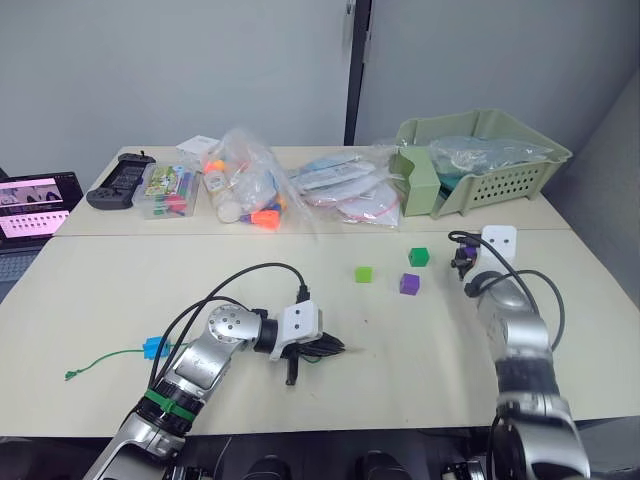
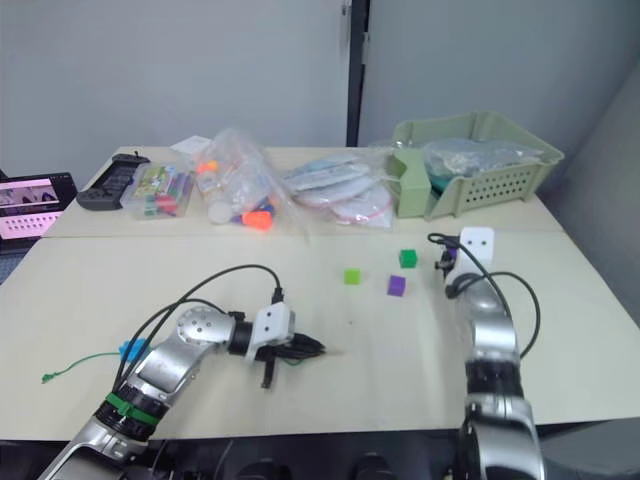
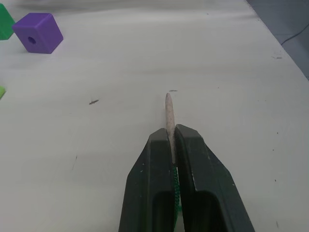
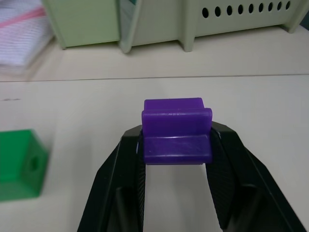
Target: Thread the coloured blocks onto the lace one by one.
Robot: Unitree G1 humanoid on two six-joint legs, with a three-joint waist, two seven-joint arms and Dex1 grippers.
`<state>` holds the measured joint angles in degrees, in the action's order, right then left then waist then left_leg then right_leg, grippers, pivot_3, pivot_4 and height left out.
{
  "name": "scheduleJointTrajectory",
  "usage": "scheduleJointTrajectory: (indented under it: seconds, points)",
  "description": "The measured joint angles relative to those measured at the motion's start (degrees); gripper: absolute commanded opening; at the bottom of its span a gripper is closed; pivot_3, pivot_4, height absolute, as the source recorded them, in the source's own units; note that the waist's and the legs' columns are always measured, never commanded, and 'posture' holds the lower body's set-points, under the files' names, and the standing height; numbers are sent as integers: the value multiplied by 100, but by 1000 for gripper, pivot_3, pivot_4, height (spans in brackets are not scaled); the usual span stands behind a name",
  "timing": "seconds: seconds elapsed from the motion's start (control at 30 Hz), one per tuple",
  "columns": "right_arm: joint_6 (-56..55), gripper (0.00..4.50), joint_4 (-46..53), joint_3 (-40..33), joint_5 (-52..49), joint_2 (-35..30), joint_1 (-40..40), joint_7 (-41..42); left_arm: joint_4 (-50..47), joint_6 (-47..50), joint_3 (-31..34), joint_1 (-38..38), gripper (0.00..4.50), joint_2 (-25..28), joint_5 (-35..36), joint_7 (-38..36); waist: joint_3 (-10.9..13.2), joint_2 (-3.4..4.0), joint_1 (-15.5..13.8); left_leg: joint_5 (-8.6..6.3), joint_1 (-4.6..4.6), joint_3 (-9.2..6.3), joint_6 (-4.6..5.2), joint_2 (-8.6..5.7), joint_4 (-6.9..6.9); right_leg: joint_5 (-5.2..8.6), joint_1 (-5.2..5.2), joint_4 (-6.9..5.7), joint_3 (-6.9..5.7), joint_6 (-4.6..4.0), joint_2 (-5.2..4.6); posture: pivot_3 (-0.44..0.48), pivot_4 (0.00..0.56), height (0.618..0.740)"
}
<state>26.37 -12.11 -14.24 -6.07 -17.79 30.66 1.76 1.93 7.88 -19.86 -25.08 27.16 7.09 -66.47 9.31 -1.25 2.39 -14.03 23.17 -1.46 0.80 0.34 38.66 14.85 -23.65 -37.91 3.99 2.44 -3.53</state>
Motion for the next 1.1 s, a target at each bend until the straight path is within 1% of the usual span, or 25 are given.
scheduleJointTrajectory:
  seconds: [0.03,0.1,0.13,0.27,0.33,0.4,0.43,0.5,0.6,0.8,0.87,1.03,1.1]
  points:
    - [488,1174,985,9,-37,155,-395,-143,-20,0,8,14,0,5,2,-1,-1,1,-11,1,24,2,-1,-2,5,0,-33,-12,5,0,-1,0,150,740]
    - [1112,1174,2210,76,-112,377,-805,-319,-19,7,20,35,0,32,3,-2,-1,2,-15,3,46,2,-5,-4,15,0,-55,-15,7,0,-1,0,150,740]
    - [1583,1174,2995,158,-117,485,-1043,-438,-27,4,20,28,0,23,6,-8,-1,2,-16,4,43,4,-6,-7,19,0,-57,-9,8,0,-2,0,150,740]
    - [2691,1174,4847,657,-71,964,-1679,-814,-23,2,41,34,0,48,12,-54,-1,2,-4,5,27,5,-7,-6,20,0,-49,-10,8,-1,7,0,150,740]
    - [3158,1174,5533,1130,56,1194,-2032,-1062,-11,-12,40,29,0,45,18,-84,-1,2,0,8,25,5,-10,-15,20,1,-49,-10,8,-3,7,0,150,740]
    - [3483,1174,6093,1743,204,1450,-2565,-1342,22,-29,51,33,0,74,18,-130,-1,2,-4,8,24,3,-10,-17,19,4,-50,-10,6,-6,8,0,150,740]
    - [3582,1174,6204,2048,259,1541,-2790,-1437,37,-32,58,32,0,92,18,-149,-1,2,1,9,25,4,-11,-17,19,4,-50,-9,6,-6,8,0,150,740]
    - [3597,1174,6219,2415,347,1631,-3145,-1548,39,-49,61,32,0,87,20,-185,-1,2,-2,11,24,6,-14,-22,21,4,-46,-4,7,-6,4,0,150,740]
    - [3397,1174,6107,2635,499,1680,-3616,-1620,84,-52,66,32,0,124,24,-232,-1,1,-20,12,23,6,-16,-22,23,5,-42,2,5,-4,4,0,150,740]
    - [2631,1174,5523,2729,542,1970,-4106,-1592,115,-65,66,32,0,159,24,-298,-4,-3,9,12,14,7,-17,-12,19,6,-39,4,4,-5,11,0,150,740]
    - [2373,1174,5354,2723,538,2083,-4140,-1585,115,-86,66,32,0,160,24,-299,-7,-8,25,12,10,12,-17,-5,19,6,-36,8,4,-5,14,0,150,740]
    - [2056,1174,5141,2690,491,2094,-4200,-1533,116,-157,66,32,0,166,24,-298,-13,-18,20,14,1,15,-19,29,20,7,-20,29,0,-8,30,0,150,740]
    - [2002,2218,5115,2673,477,2094,-4207,-1518,117,-158,66,32,0,166,24,-298,-14,-20,17,14,0,17,-19,33,20,7,-19,30,1,-8,32,0,150,740]
